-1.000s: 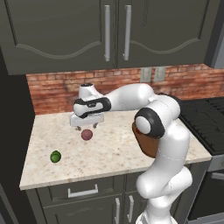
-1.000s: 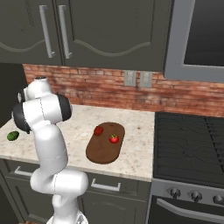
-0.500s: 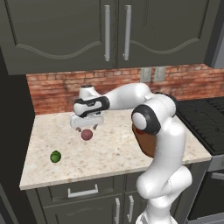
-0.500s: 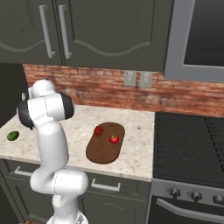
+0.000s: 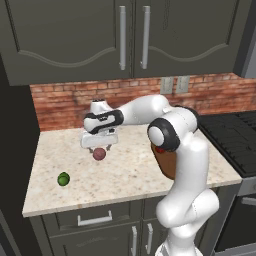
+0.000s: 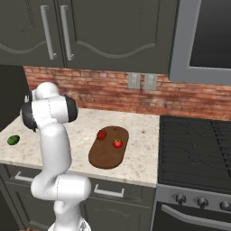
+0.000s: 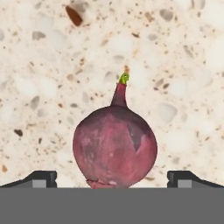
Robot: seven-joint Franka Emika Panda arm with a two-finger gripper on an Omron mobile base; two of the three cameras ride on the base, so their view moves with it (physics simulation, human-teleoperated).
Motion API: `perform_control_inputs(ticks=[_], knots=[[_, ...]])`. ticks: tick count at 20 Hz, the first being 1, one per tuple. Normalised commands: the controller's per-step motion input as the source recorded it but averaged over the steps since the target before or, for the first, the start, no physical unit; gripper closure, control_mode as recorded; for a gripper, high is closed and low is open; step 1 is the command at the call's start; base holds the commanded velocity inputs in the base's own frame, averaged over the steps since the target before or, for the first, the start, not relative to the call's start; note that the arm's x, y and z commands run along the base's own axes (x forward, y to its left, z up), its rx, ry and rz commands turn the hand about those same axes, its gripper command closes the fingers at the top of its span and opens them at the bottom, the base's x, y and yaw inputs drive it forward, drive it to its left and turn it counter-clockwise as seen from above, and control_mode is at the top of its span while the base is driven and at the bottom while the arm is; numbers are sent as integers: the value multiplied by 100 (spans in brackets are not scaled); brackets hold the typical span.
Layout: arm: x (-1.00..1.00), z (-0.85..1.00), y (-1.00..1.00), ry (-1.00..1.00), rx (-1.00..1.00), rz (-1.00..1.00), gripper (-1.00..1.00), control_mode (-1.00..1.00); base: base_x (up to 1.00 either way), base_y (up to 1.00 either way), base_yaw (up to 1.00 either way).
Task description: Place the avocado, onion, tomato, and bell pepper on the cutting board.
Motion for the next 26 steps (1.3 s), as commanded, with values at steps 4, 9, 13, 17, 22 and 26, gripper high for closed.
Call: perform_control_inputs(ticks=[4, 9, 13, 17, 22, 26], knots=[[3, -17, 0, 6, 0, 0, -100, -100, 0, 0, 0], [6, -19, 1, 7, 0, 0, -100, -100, 0, 0, 0], [8, -19, 4, 7, 0, 0, -100, -100, 0, 0, 0], [3, -15, 9, 5, 0, 0, 100, -100, 0, 0, 0], [-18, 6, 0, -3, 0, 0, 100, -100, 0, 0, 0], [-53, 32, 0, -15, 0, 0, 100, -100, 0, 0, 0]])
